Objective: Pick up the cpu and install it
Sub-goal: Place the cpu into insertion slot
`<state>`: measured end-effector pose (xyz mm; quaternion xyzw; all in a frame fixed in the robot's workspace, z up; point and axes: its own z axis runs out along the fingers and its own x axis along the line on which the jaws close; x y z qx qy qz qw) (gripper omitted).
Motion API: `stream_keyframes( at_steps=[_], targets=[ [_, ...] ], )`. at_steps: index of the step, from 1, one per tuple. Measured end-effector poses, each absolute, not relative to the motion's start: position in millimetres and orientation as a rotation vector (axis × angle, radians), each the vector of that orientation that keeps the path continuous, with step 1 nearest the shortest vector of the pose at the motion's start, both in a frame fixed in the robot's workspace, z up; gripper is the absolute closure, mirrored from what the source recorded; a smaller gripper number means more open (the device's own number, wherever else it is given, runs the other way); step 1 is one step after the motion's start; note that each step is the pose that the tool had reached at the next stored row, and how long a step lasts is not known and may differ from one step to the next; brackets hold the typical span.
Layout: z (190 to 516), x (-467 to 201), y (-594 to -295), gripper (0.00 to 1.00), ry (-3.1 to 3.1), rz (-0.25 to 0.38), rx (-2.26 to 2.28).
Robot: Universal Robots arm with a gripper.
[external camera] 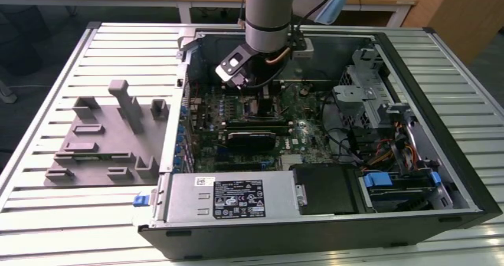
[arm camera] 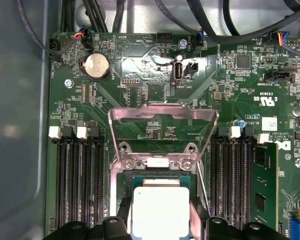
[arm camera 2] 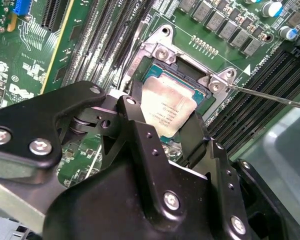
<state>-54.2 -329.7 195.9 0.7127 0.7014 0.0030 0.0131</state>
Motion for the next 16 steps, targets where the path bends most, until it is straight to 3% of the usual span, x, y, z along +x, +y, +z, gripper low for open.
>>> stream_keyframes(
  at_steps=[16],
  targets=[
    [192.9, -54.2, -327.8, 0.46, 2.185, 0.009, 2.220]
  ],
)
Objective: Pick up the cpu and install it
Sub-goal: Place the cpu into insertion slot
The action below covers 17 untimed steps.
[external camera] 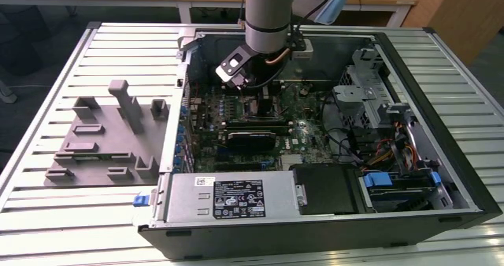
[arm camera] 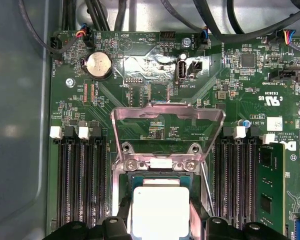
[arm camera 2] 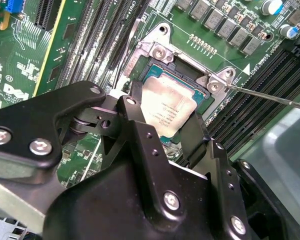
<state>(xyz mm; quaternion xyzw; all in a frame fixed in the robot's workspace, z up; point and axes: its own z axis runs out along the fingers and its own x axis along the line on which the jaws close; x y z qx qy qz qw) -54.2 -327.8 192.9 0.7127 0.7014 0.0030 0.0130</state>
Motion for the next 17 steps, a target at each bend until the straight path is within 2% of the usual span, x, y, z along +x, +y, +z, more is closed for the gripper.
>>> stream_keyframes(
  at_steps=[7, 9, 10, 17],
  targets=[
    [192.6, -54.2, -327.9, 0.46, 2.185, 0.009, 2.220],
    [192.6, -54.2, -327.9, 0.45, 2.185, 0.009, 2.220],
    [192.5, -54.2, -327.9, 0.38, 2.185, 0.009, 2.220],
    [195.7, -54.2, -327.9, 0.38, 2.185, 0.009, 2.220]
  ],
)
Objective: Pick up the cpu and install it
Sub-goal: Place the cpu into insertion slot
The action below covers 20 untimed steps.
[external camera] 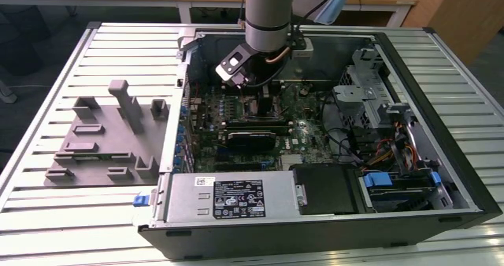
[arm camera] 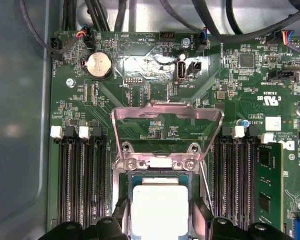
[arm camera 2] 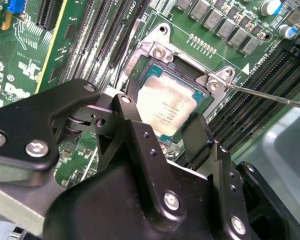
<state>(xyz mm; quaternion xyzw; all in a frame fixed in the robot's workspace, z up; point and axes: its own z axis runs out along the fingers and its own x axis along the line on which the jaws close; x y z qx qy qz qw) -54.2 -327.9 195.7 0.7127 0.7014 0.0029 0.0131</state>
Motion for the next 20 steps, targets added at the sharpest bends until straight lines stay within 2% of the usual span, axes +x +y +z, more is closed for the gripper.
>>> stream_keyframes(
  at_steps=[13, 14, 16, 19, 20],
  targets=[
    [203.6, -54.5, -327.9, 0.38, 2.185, 0.009, 2.220],
    [203.5, -54.6, -327.8, 0.40, 2.185, 0.009, 2.220],
    [203.6, -54.7, -327.9, 0.52, 2.185, 0.009, 2.220],
    [203.6, -54.9, -327.9, 0.58, 2.185, 0.009, 2.220],
    [203.6, -55.0, -327.9, 0.64, 2.185, 0.009, 2.220]
  ],
)
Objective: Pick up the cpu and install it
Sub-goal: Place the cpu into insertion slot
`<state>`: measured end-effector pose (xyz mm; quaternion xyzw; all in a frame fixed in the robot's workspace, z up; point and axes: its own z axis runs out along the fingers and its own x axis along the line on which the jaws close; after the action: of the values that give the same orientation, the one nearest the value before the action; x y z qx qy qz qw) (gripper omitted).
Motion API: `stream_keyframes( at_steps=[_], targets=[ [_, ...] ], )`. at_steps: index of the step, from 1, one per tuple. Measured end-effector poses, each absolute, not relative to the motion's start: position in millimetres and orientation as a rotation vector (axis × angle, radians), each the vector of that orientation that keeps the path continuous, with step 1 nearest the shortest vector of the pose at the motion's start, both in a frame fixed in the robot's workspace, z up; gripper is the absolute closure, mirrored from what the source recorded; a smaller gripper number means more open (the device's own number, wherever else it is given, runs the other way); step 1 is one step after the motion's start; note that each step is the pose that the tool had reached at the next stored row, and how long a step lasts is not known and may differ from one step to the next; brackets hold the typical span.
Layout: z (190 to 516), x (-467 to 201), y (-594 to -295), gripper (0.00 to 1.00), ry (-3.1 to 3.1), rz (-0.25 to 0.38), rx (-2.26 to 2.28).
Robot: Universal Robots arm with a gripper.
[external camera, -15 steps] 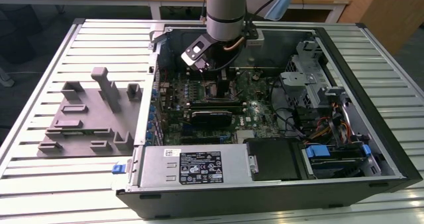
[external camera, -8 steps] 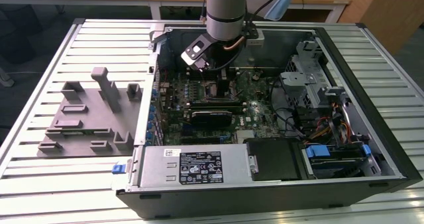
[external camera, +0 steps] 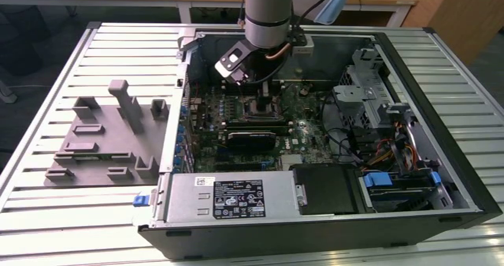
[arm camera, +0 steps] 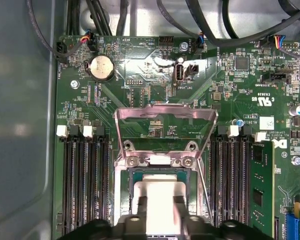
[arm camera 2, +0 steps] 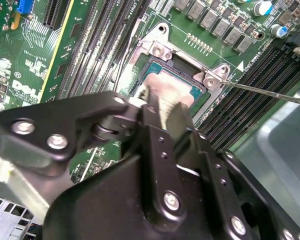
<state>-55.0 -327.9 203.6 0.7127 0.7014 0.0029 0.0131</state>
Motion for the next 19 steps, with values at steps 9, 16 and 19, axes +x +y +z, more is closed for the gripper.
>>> stream_keyframes(
  at_steps=[9, 16, 19],
  targets=[
    [203.6, -55.6, -327.9, 0.89, 2.185, 0.009, 2.220],
    [202.1, -54.7, -327.9, 0.89, 2.185, 0.009, 2.220],
    [202.0, -54.2, -327.9, 0.89, 2.185, 0.009, 2.221]
  ],
)
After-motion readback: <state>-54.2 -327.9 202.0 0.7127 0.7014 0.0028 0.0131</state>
